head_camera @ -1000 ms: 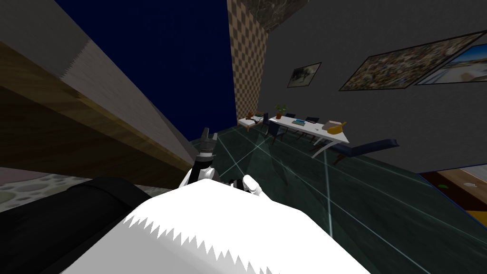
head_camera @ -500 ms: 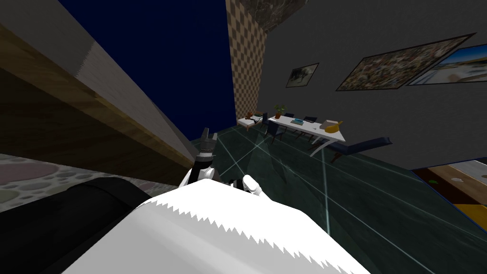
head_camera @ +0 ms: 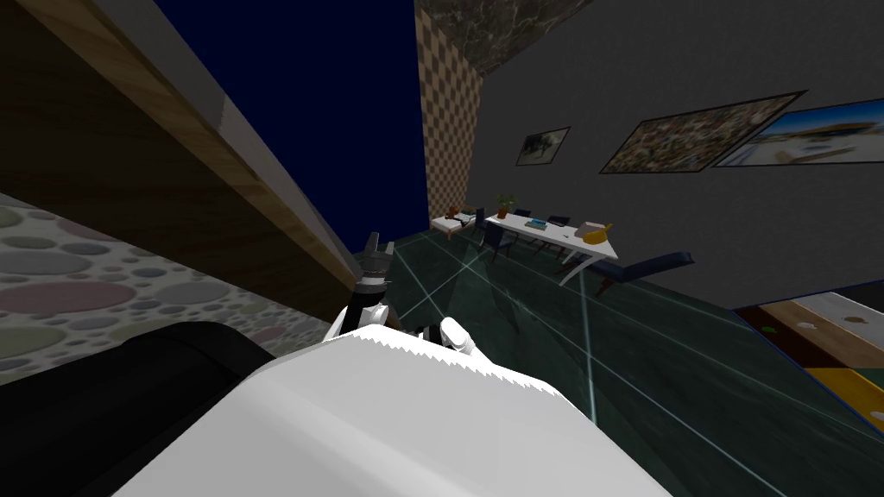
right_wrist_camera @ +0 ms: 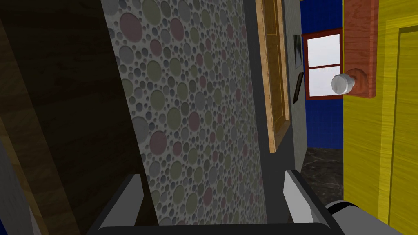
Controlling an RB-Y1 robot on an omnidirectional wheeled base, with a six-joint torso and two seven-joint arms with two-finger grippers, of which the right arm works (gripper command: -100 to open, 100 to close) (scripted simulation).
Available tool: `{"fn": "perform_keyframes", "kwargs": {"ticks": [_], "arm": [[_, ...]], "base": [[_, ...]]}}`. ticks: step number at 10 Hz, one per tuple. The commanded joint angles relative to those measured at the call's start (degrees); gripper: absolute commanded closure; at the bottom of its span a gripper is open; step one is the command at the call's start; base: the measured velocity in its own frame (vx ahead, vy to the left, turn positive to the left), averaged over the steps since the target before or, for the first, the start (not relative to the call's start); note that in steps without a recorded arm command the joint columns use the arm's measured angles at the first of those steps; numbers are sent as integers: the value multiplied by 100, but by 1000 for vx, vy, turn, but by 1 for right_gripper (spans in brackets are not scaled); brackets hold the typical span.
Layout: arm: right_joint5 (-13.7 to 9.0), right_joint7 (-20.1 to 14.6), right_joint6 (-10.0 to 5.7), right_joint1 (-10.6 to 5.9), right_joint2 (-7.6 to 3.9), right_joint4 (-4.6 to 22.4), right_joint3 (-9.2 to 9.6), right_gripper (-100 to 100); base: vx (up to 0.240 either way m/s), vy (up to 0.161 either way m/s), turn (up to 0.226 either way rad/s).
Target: Push the door open
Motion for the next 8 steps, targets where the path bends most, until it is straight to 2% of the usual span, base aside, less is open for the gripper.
{"fn": "perform_keyframes", "kwargs": {"ticks": [1,8], "arm": [[0,0,0,0,0,0,0,-100],[5,-19,13,-2,3,-5,7,-100]], "base": [[-26,7,-31],[-10,3,-14]]}}
